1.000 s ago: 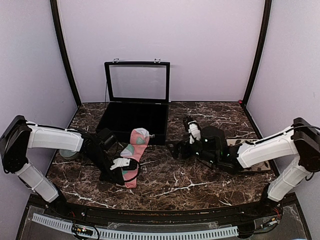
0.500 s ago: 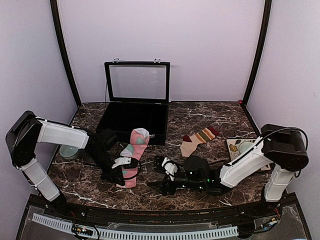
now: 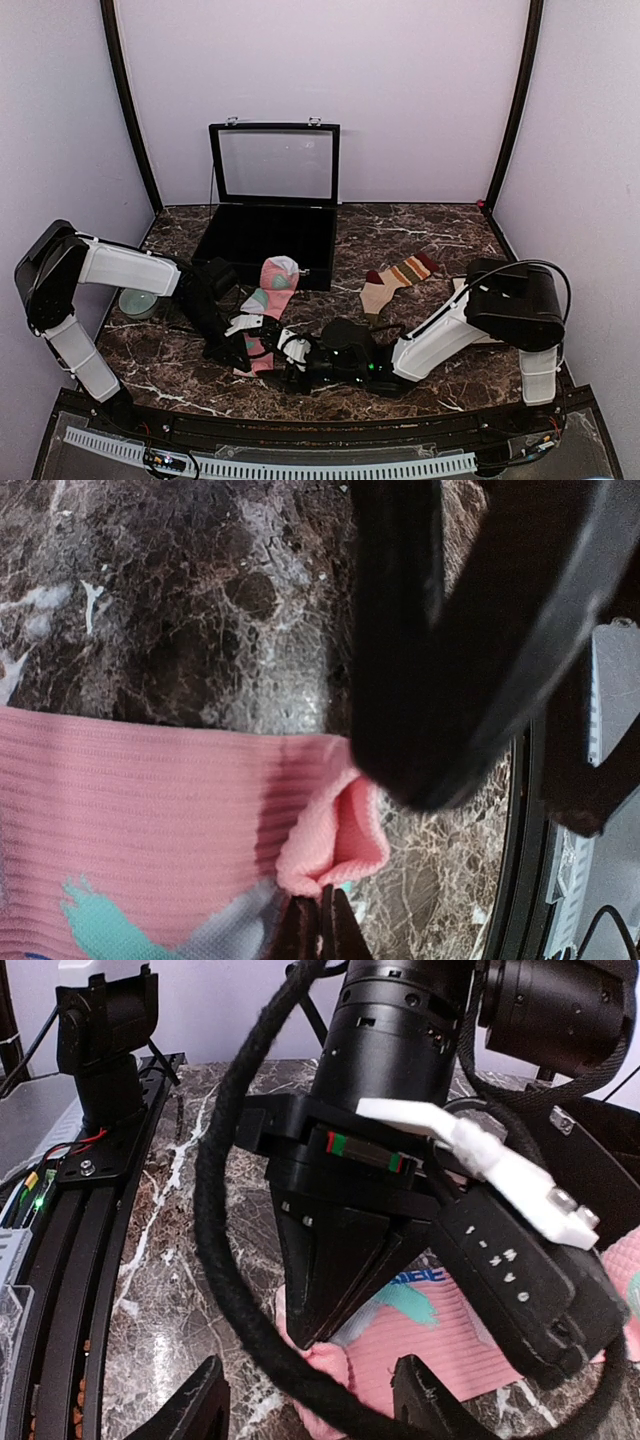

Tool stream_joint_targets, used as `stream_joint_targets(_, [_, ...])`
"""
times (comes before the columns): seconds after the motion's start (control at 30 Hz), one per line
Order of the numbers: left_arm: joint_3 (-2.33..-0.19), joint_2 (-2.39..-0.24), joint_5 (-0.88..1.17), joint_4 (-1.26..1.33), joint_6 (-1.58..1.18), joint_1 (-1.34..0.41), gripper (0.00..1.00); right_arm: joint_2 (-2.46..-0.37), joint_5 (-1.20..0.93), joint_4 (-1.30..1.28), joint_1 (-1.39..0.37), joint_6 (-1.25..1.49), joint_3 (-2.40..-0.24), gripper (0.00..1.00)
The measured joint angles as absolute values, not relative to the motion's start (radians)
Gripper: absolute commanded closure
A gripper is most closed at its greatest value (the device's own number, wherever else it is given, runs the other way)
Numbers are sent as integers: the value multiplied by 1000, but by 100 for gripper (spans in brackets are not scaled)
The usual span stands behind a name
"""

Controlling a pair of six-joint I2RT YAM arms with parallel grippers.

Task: Roll the socks
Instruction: Roll the sock at the center of the board.

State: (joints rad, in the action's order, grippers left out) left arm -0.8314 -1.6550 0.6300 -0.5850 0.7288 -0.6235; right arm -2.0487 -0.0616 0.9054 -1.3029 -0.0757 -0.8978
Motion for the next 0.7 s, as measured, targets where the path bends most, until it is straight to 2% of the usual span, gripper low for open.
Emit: stream_joint_targets(0.7, [-809,-1639,653,-584,751,-587,95,-2204,-105,885,-1261,-37,-1021,62])
